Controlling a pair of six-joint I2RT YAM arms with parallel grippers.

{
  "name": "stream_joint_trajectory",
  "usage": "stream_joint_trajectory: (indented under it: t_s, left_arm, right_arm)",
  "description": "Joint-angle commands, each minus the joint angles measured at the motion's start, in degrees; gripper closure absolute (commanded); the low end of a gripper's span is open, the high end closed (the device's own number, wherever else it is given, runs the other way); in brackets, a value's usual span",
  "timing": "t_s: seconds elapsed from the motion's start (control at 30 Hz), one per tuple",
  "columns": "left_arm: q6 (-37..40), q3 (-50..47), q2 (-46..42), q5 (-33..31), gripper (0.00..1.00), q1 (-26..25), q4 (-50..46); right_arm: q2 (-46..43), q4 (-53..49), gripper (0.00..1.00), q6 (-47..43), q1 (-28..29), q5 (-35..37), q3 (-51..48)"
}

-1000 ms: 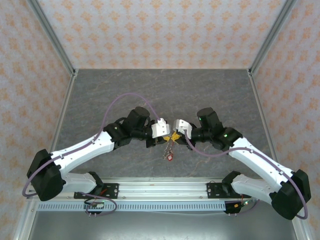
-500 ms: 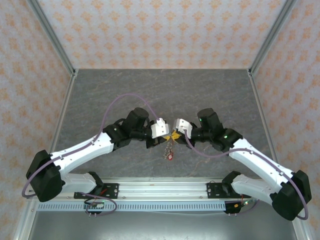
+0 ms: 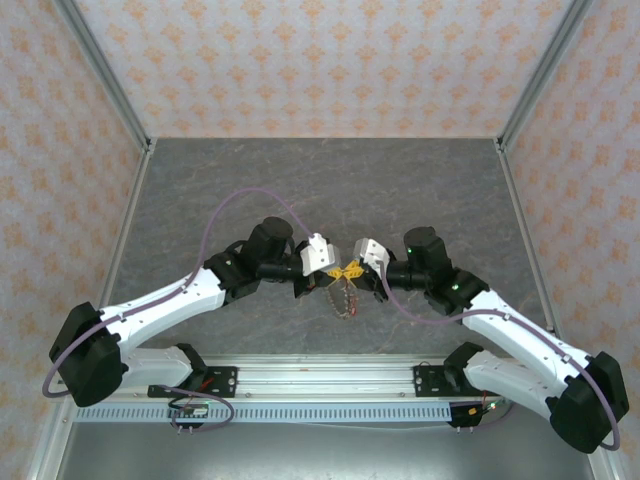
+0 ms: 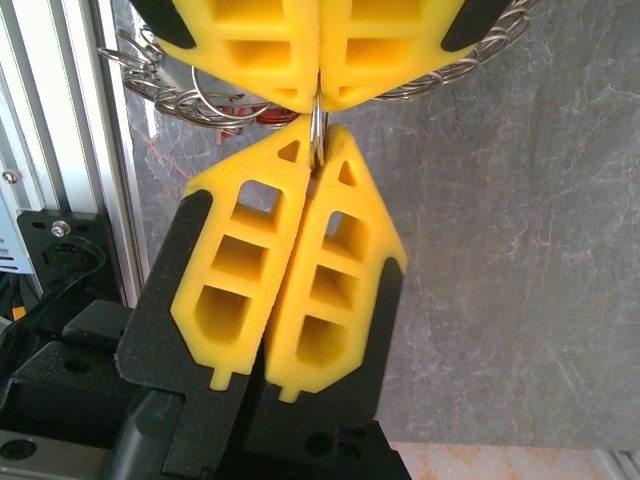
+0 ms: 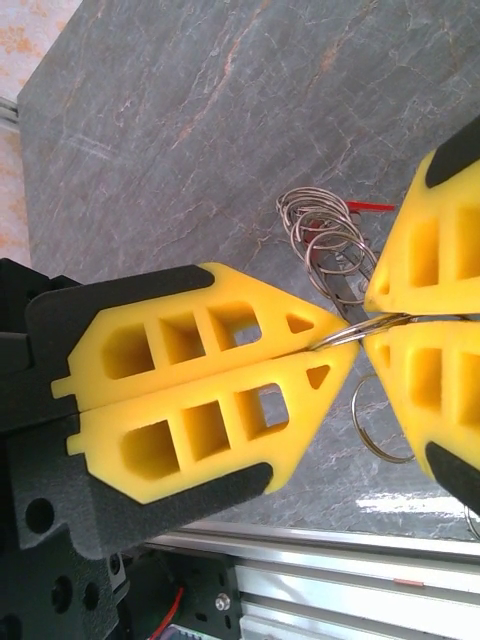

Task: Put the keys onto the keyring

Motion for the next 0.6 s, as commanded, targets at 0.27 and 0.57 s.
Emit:
stream_joint_trajectory:
  t_s: [0.27, 0.57]
  left_arm:
    - [1.20, 1.20, -1.59, 2.29, 1.00, -0.39, 2.92]
    - [1.36, 1.41, -1.25, 1.56, 1.00, -0.35, 2.34]
  right_arm:
    - [-0.39, 3.68, 0.86, 0.74, 0.12, -1.43, 0.80]
    - [-0.16, 1.36, 0.97, -0.81, 0.12, -1.53, 1.96]
